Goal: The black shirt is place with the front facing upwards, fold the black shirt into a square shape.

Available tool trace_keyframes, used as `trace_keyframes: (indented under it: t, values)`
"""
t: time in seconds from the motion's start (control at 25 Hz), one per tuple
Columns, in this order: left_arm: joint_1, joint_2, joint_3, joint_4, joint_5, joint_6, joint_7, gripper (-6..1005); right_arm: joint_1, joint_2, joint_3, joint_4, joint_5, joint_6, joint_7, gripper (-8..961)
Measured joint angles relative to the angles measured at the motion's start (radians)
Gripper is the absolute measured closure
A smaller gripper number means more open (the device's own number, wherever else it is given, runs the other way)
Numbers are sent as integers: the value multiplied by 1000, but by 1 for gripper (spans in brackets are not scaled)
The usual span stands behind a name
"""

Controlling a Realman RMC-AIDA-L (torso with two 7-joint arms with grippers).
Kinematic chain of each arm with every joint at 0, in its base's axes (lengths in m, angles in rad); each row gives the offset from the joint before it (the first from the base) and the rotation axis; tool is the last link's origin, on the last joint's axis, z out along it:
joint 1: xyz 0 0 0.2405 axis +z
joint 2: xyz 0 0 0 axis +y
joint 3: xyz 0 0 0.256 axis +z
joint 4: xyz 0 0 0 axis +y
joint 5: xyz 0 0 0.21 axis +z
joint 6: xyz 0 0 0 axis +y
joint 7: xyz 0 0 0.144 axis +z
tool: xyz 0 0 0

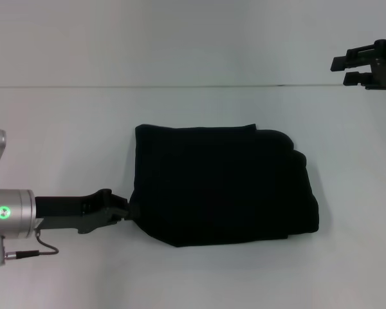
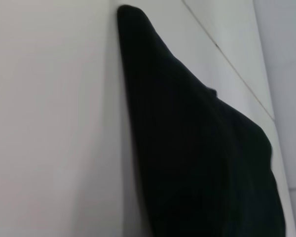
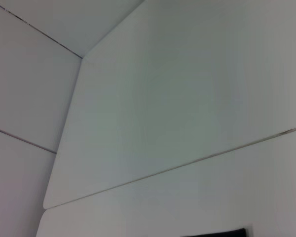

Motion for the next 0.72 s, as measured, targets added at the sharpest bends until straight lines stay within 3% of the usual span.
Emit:
trace_keyframes:
  t: [0.24,0.36,0.44,0.56,0.64,0.72]
  values:
    - [-12,17,-1,35,64,89,49,918,1,-2,2,-1,3,0,-46,446]
    - [-2,43,-26,66,78,122,64,910,-8,1,26,1,33,-15,-162,444]
    - [18,58,-94,98,75,153,84,905,-20,2,31,2,54,-31,-232,443]
    - [42,62,-231,156,62,214,176,863,-39,4,29,2,69,-53,-331,381]
    - [38,60,-304,167,26,270,336,789,-53,12,23,2,69,-55,-427,339]
    - [25,47,-327,162,-12,305,522,714,-71,34,19,0,66,-58,-535,297]
